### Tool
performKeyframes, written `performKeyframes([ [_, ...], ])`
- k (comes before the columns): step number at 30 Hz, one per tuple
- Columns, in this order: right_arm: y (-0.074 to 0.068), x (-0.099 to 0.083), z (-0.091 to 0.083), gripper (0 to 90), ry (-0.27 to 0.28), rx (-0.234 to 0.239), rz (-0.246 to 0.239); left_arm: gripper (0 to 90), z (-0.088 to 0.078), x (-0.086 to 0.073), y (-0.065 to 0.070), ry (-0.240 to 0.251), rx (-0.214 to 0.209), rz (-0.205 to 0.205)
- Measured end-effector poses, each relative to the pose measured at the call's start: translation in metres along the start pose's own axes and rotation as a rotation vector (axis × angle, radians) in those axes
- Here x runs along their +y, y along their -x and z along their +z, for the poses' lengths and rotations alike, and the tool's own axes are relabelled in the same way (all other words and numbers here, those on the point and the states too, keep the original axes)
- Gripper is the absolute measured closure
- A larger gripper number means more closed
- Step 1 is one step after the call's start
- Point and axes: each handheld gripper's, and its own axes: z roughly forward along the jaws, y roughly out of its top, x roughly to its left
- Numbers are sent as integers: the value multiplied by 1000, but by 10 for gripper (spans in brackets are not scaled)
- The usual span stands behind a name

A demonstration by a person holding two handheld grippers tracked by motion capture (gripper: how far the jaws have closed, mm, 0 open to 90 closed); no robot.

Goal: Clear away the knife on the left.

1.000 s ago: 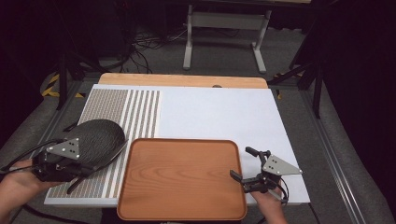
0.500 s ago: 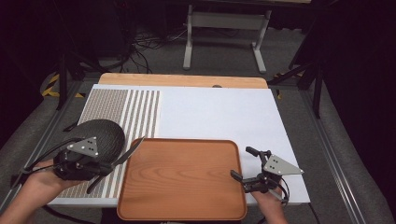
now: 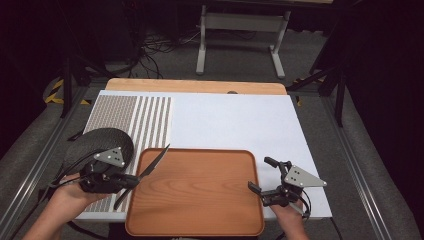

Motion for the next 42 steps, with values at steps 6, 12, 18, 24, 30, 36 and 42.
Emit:
performKeyframes([
  [6, 0, 0, 0, 9, 0, -1, -1, 802, 10, 5, 4, 18, -9, -29],
  [12, 0, 0, 0, 9, -2, 4, 0, 802, 21, 9, 8, 22, -19, -33],
  [18, 0, 0, 0, 9, -2, 10, 2, 802, 34, 14, 11, 0, -28, -35],
  [24, 0, 1, 1, 9, 0, 12, 2, 802, 46, 16, 14, -13, -37, -54],
  [30, -1, 1, 0, 9, 2, 13, -2, 802, 53, 15, 17, -28, -29, -72],
  [36, -1, 1, -1, 9, 4, 12, -3, 801, 59, 14, 18, -39, -45, -83],
  [42, -2, 1, -1, 9, 6, 13, -2, 802, 62, 14, 18, -56, -62, -99],
])
